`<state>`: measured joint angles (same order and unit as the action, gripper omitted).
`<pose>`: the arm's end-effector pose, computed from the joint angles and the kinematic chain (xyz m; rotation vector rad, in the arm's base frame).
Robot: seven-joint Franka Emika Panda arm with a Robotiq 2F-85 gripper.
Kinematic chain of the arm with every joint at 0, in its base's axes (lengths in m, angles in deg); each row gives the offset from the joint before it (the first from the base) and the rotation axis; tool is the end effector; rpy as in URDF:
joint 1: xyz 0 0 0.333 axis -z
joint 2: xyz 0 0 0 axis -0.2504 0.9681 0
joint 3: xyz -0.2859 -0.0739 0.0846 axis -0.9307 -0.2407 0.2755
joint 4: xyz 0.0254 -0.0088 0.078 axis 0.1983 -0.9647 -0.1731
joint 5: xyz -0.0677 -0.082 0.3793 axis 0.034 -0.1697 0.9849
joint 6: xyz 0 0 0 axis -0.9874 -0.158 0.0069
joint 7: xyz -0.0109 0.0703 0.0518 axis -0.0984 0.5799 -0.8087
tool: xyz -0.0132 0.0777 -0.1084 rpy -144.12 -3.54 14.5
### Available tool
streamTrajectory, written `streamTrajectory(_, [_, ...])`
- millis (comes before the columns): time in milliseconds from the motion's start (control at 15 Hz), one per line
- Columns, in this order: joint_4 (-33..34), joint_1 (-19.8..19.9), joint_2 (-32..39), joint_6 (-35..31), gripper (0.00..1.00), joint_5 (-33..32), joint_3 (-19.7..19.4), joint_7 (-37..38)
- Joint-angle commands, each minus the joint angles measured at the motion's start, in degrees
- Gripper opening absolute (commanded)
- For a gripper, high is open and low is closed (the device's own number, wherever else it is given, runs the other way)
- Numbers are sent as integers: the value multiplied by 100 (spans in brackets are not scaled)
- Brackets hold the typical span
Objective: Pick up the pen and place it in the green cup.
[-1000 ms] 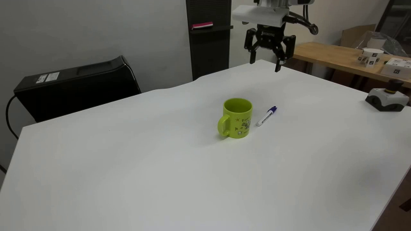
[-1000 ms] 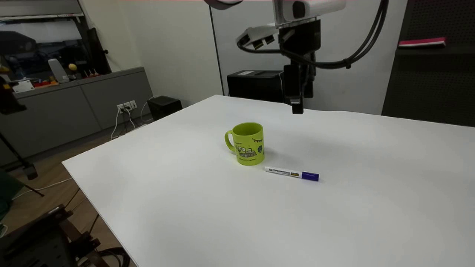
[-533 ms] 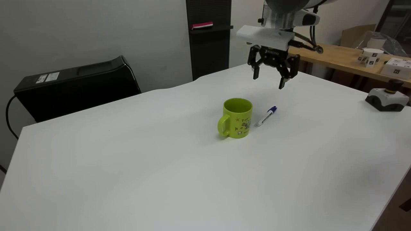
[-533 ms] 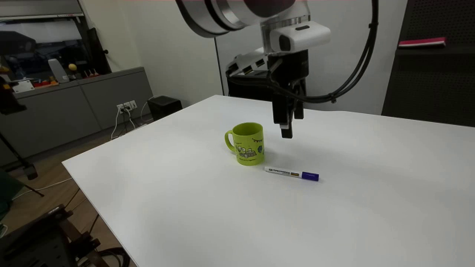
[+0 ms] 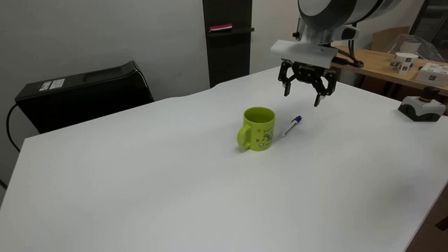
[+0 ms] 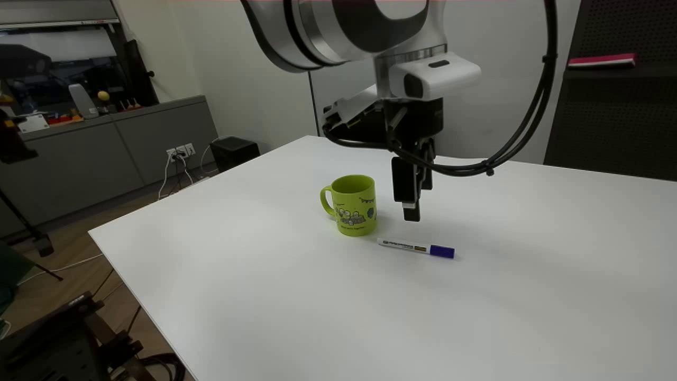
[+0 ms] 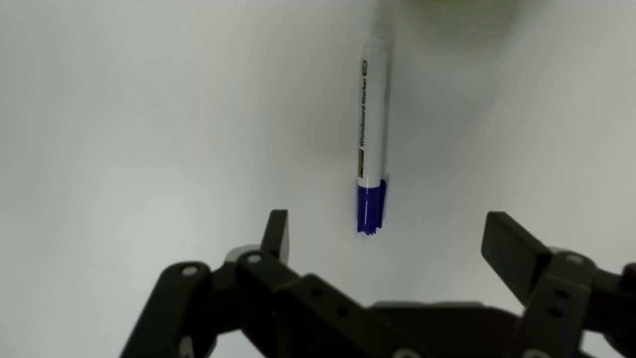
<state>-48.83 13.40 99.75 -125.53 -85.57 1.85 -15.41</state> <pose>0.5716 -0.0774 0.1638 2.4666 -1.9270 0.1235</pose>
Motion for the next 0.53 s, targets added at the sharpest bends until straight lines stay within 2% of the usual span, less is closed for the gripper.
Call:
streamTrajectory(0, [126, 163, 151, 18, 100, 274, 132, -663])
streamTrajectory(467, [616, 120, 604, 121, 100, 312, 45, -1205])
